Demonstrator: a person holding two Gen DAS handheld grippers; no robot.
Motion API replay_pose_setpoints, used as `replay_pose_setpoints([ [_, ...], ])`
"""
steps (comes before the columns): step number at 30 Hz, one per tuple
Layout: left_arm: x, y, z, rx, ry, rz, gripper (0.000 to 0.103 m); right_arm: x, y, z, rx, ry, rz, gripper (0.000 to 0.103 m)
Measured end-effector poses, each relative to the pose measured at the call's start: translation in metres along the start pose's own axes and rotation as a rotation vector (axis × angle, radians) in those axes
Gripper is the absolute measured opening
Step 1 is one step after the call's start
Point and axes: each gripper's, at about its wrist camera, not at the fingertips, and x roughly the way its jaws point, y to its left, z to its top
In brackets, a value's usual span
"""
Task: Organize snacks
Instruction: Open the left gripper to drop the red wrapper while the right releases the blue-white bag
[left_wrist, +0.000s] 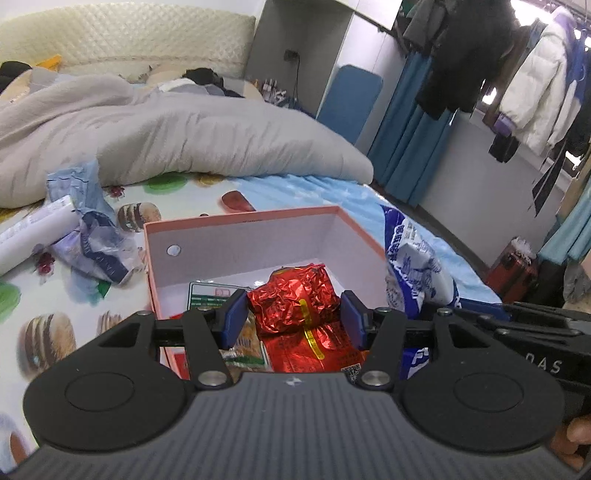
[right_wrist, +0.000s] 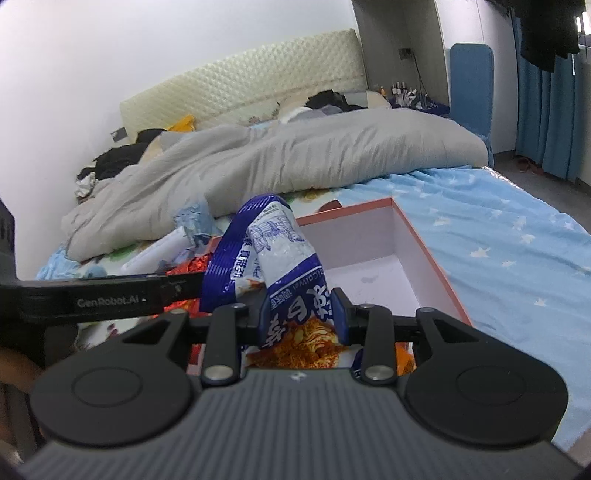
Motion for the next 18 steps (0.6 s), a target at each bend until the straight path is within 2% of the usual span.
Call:
replay_pose_setpoints([
  [8,0.065,0.034,0.012,-0.039,0.077,0.019,0.061,0.074,-0.017,-0.002,0.034,0.109,-0.004,0.039],
  [18,0.086,0.050,0.005,-0.064,0.091,0.021,0.062,0.101,-0.024,-0.009,0.036,0.165,-0.024,0.042],
])
